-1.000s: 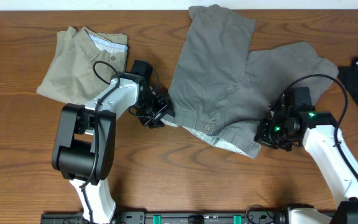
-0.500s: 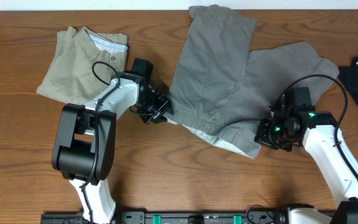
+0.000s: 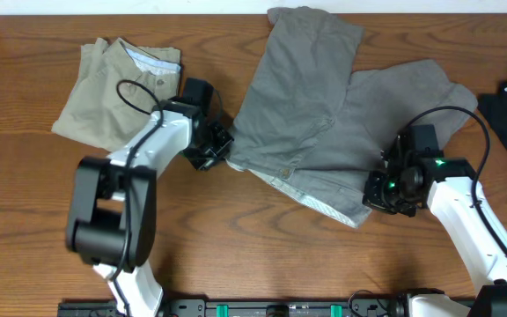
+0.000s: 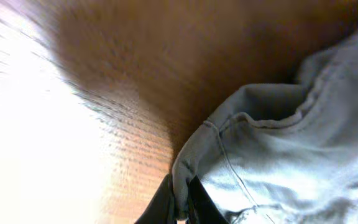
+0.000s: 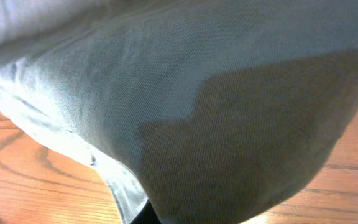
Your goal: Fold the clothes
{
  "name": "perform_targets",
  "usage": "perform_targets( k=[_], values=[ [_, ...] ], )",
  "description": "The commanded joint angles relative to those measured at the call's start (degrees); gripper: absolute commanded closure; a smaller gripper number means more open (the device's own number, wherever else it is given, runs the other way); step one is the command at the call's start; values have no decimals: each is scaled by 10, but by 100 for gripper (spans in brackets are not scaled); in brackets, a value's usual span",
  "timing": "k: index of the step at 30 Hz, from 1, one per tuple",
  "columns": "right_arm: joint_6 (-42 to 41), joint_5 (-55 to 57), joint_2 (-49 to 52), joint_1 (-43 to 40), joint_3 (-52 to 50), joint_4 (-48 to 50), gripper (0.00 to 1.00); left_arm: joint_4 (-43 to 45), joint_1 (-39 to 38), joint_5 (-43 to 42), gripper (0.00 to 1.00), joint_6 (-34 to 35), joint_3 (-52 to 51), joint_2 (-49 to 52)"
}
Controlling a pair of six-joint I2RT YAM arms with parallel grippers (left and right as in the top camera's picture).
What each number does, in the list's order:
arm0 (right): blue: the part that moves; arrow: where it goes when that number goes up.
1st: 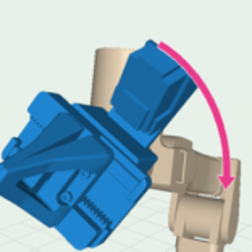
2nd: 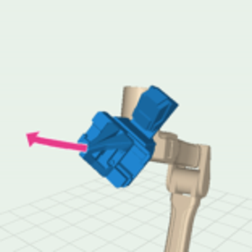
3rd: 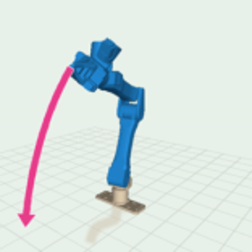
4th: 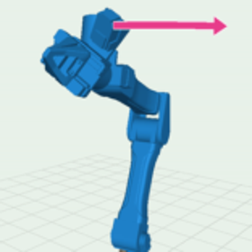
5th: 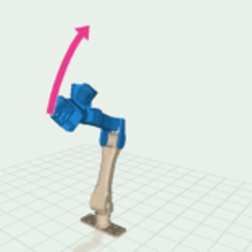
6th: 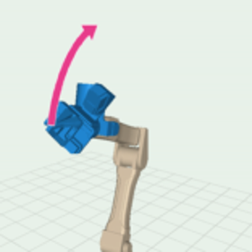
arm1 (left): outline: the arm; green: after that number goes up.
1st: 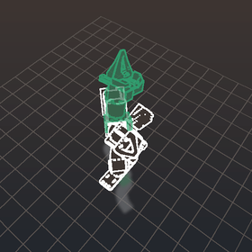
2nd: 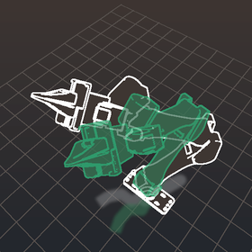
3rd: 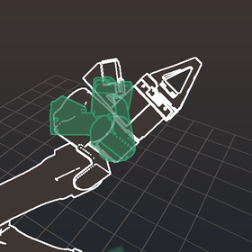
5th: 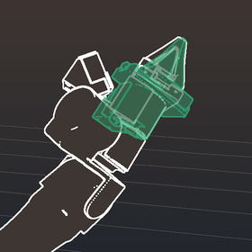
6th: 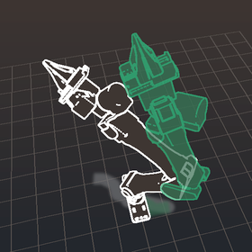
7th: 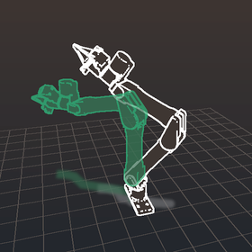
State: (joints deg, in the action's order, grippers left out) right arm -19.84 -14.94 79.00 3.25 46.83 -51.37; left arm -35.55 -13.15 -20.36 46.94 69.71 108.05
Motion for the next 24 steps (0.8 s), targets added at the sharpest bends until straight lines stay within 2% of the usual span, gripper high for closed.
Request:
perform_targets(
  k=[1, 8, 17, 18, 20, 21, 22, 24],
  values=[
    [14, 60, -4, -3, 6, -9, 99, 5, 24, 138, 94, -43, 4, -71],
    [23, 60, -4, -3, 6, -16, 99, -12, 24, 225, 94, -87, 4, -140],
    [33, 60, -4, -3, 6, -24, 99, -16, 25, 294, 93, -139, 4, -142],
    [33, 60, -4, -3, 6, -24, 99, -18, 25, 294, 87, -140, 4, -142],
    [37, 60, -4, -3, 6, -24, 99, -35, 25, 291, 53, -139, 4, -142],
    [38, 60, -4, -3, 6, -25, 98, -45, 25, 283, 42, -138, 4, -142],
    [39, 60, -4, -3, 6, -25, 97, -58, 25, 265, 36, -136, 4, -142],
    [39, 60, -4, -3, 6, -26, 96, -80, 25, 220, 32, -135, 3, -140]
  ],
)
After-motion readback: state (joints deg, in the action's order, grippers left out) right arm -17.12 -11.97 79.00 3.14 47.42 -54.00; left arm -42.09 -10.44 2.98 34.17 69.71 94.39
